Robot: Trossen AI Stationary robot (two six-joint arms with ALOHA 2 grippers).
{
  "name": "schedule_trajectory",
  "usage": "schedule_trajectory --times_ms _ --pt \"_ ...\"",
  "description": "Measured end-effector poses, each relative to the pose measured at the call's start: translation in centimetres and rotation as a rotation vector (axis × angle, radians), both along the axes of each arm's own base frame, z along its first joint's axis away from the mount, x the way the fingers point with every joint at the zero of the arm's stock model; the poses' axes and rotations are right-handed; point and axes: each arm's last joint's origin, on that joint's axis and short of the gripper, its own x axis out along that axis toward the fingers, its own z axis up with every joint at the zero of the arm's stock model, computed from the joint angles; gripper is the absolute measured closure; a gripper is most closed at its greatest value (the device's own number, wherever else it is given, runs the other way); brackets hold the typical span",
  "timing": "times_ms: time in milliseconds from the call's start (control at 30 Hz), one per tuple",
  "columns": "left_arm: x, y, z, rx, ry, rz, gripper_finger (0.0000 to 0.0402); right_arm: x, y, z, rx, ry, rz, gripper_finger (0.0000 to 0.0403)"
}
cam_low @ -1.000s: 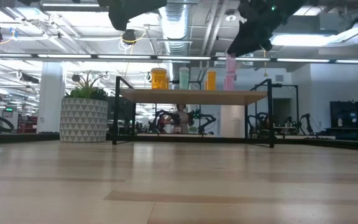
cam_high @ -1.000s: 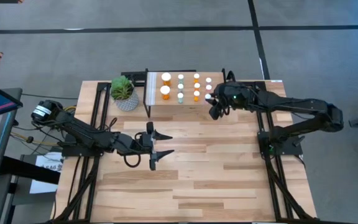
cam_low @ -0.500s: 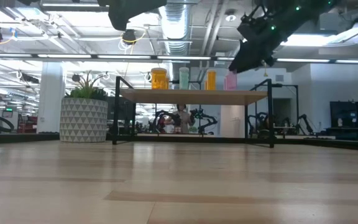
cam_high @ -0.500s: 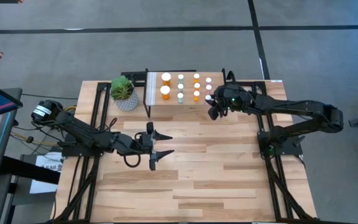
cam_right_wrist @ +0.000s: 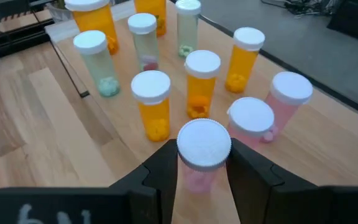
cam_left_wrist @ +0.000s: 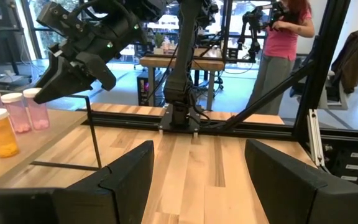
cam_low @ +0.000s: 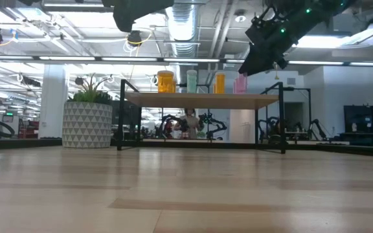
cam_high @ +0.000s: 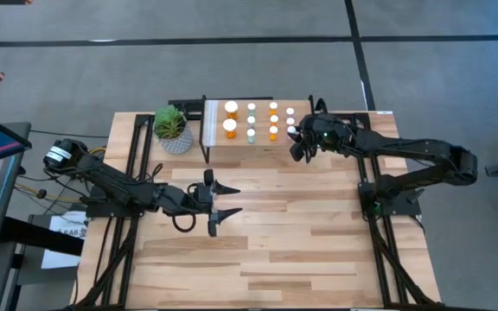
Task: Pick and place medicine bottles onto shelf by color
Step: Put the pink pill bottle on the shelf aligned with the other pink pill bottles
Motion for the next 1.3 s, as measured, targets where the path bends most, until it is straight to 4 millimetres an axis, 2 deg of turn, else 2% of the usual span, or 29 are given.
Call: schedule_trajectory --times_ms 400,767,1300 --pt "0.0 0.0 0.0 -0.001 -0.002 -0.002 0.0161 0.0 -0.1 -0.1 0.024 -0.010 -0.012 0.0256" --pt "0.0 0.0 0.0 -0.001 0.000 -0.001 0.0162 1.5 -0.7 -2.2 0.052 0.053 -0.015 0.0254" --pt "0.0 0.0 -0.2 -0.003 0.014 0.000 0.0162 1.4 -0.7 -2.0 0.048 0.056 -0.013 0.0260"
